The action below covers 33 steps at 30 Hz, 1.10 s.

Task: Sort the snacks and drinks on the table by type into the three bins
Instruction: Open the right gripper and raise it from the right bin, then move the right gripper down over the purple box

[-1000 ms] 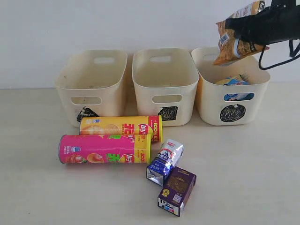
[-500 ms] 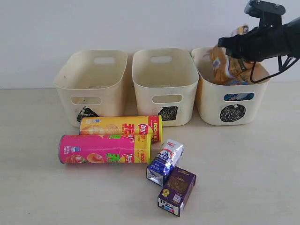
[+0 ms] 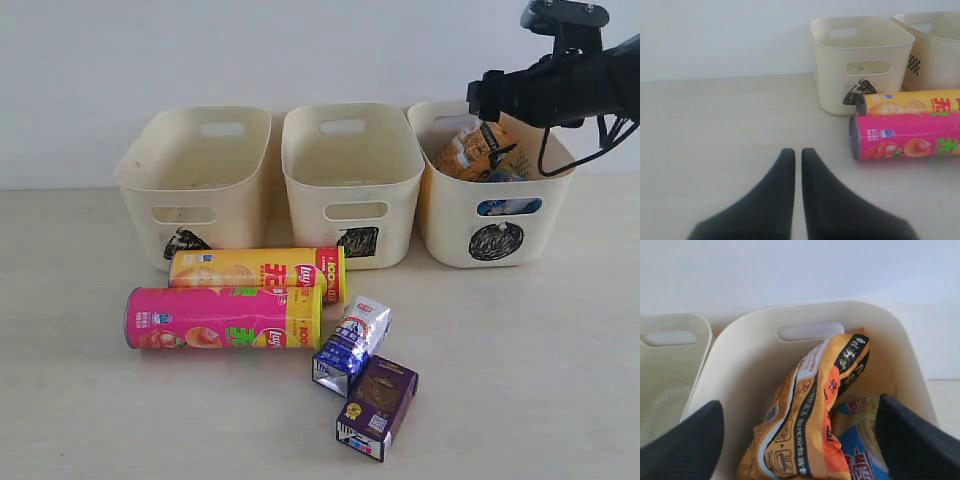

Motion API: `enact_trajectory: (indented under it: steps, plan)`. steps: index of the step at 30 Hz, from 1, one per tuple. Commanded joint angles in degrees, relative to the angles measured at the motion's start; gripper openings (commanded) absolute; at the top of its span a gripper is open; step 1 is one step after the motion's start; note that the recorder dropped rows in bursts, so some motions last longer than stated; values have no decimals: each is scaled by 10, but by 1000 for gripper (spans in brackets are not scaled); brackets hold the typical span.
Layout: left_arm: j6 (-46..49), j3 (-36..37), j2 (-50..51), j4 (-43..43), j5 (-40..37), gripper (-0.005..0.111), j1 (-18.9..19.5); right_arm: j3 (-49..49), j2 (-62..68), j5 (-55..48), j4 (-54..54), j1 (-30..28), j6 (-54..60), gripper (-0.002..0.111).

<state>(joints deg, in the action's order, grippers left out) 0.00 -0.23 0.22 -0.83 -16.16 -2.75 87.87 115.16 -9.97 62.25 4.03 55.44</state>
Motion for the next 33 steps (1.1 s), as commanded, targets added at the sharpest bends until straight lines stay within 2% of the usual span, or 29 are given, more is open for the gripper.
enact_trajectory:
  steps: [1, 3, 5, 8, 9, 12, 21, 27, 33]
  plan:
    - [4, 2, -2, -1, 1, 4, 1, 3, -37, -40, -59, 0, 6, 73]
    - [4, 2, -2, -1, 1, 4, 1, 3, -48, -62, -85, 0, 6, 67]
    - [4, 2, -2, -1, 1, 4, 1, 3, -58, -92, -114, 0, 5, 55]
    - [4, 2, -2, -1, 2, 4, 1, 3, -76, -144, -144, 0, 1, 31]
    - [4, 2, -2, -1, 3, 4, 1, 3, -84, -157, -152, 0, 0, 20]
    - [4, 2, -2, -1, 3, 4, 1, 3, -103, -191, -192, 0, -20, 0]
    - [4, 2, -2, -1, 3, 4, 1, 3, -146, -342, -344, 0, -125, 0]
    - [4, 2, -2, -1, 3, 4, 1, 2, -170, -472, -377, 0, -78, 0]
    - [4, 2, -2, -1, 2, 4, 1, 1, -207, -559, -385, 8, -43, 0]
